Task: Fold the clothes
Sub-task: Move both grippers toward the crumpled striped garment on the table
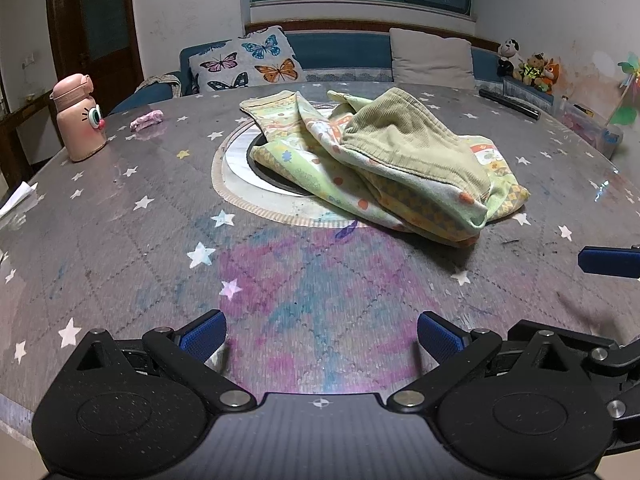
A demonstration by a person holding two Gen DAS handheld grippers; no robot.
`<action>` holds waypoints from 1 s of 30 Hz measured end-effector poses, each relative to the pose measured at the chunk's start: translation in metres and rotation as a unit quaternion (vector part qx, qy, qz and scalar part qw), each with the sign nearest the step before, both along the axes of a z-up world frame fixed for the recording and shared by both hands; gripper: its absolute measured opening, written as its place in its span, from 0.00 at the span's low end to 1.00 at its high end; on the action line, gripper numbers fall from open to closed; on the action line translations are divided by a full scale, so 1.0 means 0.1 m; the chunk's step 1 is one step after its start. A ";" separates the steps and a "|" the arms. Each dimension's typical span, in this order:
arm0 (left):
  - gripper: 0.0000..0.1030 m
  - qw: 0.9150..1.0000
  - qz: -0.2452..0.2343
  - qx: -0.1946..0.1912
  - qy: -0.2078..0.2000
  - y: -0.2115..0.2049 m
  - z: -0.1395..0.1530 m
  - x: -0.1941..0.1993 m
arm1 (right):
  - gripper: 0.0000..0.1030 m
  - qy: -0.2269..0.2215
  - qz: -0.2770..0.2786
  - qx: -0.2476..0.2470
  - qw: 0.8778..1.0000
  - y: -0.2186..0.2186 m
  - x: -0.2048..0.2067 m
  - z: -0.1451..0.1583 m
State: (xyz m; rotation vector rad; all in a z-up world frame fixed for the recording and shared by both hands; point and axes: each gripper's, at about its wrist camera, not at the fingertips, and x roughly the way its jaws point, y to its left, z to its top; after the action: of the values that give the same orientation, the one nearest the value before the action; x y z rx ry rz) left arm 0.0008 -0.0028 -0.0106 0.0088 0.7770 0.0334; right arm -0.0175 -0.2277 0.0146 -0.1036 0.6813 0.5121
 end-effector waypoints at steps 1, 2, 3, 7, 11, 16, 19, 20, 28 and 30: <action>1.00 1.000 0.000 0.000 0.001 0.00 0.00 0.01 | 0.99 0.000 0.000 0.000 1.000 0.00 0.01 0.00; 1.00 1.000 0.000 0.001 0.001 0.00 0.00 0.02 | 0.99 0.000 0.000 0.000 1.000 0.00 0.02 0.00; 1.00 1.000 0.000 0.001 0.002 0.00 0.00 0.04 | 0.99 0.000 0.000 0.001 1.000 0.00 0.03 0.01; 1.00 1.000 -0.001 0.002 0.005 0.01 -0.01 0.09 | 0.99 0.000 0.000 0.003 1.000 -0.01 0.08 0.03; 1.00 1.000 -0.001 0.003 0.008 0.02 -0.01 0.14 | 0.99 -0.002 0.001 0.003 1.000 -0.01 0.12 0.05; 1.00 1.000 0.001 0.004 0.010 0.05 0.00 0.20 | 0.99 -0.005 0.000 0.007 1.000 -0.01 0.18 0.11; 1.00 1.000 0.002 0.004 0.011 0.06 0.01 0.24 | 0.99 -0.007 0.000 0.009 1.000 0.00 0.22 0.13; 1.00 1.000 0.002 0.004 0.011 0.06 0.01 0.25 | 0.99 -0.007 0.000 0.009 1.000 0.00 0.24 0.14; 1.00 1.000 0.001 0.004 0.013 0.07 0.01 0.30 | 0.99 -0.007 0.004 0.009 1.000 0.02 0.32 0.14; 1.00 1.000 0.001 0.005 0.013 0.07 0.01 0.30 | 0.99 -0.005 0.004 0.009 1.000 0.03 0.32 0.14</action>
State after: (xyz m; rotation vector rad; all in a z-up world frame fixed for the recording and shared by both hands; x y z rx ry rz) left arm 0.0303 0.0042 -0.0093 0.0168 0.8030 0.0392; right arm 0.0143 -0.2248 0.0286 -0.0922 0.6658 0.5249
